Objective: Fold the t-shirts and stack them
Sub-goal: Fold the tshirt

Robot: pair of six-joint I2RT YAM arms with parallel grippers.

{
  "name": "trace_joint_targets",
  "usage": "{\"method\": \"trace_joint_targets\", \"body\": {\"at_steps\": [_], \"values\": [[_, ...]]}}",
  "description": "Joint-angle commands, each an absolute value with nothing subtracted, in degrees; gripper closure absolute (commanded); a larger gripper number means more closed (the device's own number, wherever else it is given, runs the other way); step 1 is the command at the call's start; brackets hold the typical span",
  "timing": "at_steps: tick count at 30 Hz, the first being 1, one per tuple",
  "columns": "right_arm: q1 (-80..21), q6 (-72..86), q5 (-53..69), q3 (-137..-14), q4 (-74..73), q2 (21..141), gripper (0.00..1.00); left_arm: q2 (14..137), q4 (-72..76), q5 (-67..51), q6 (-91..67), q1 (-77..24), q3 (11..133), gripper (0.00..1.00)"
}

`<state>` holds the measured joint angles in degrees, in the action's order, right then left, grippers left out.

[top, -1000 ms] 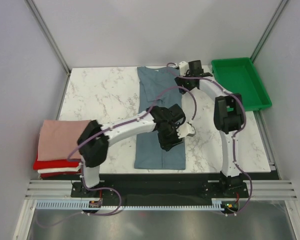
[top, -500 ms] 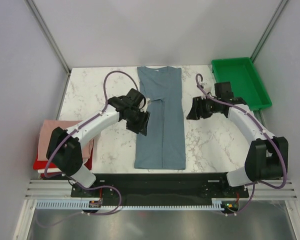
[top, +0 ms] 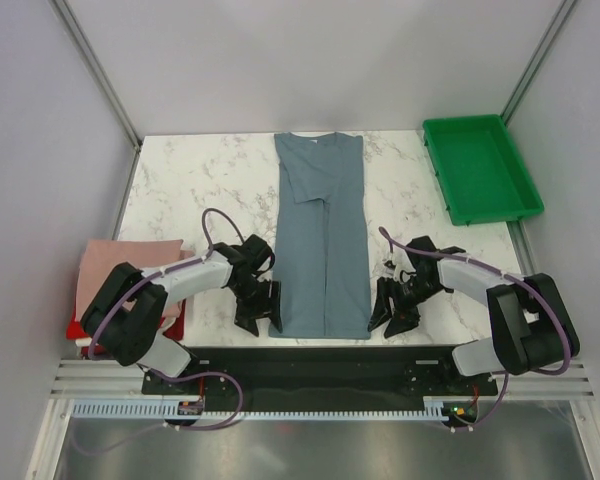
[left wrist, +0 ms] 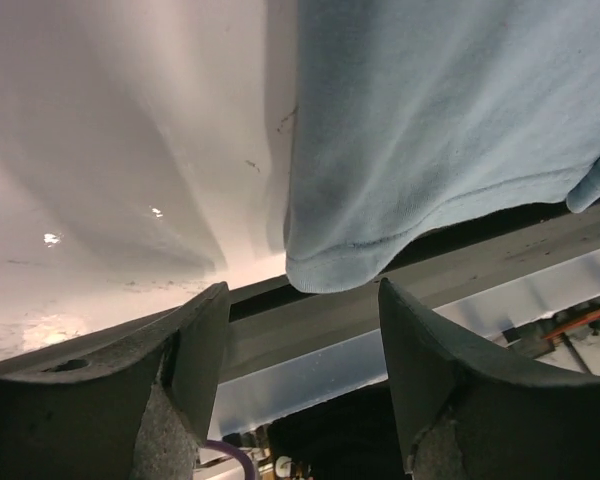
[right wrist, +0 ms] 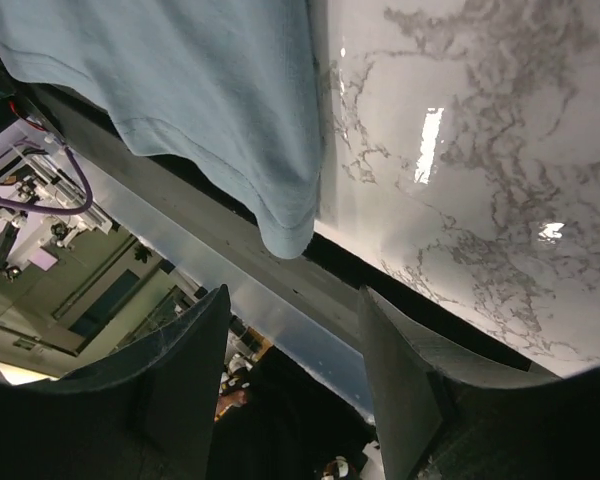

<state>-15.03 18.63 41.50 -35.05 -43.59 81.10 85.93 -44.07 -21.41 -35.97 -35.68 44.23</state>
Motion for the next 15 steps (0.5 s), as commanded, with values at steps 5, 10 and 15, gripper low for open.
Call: {"method": "trace_joint_targets", "body": {"at_steps": [5,10,15], "values": [[-16.61,24.25,40.69,-35.95,-38.25,84.81,0.39,83.93,-34.37,-26.63,-41.84,-34.37,41.57,0.37],[-17.84,26.45,41.31,-35.6,-35.42,86.75,0.42,83.76,-33.4,-26.46,-41.22,-33.58,40.7,0.45],[-18.19,27.51,41.13,-34.54,-34.02,86.48,0.48,84.2,-32.17,-26.9,-40.7,-32.7,39.46,0.54]]}}
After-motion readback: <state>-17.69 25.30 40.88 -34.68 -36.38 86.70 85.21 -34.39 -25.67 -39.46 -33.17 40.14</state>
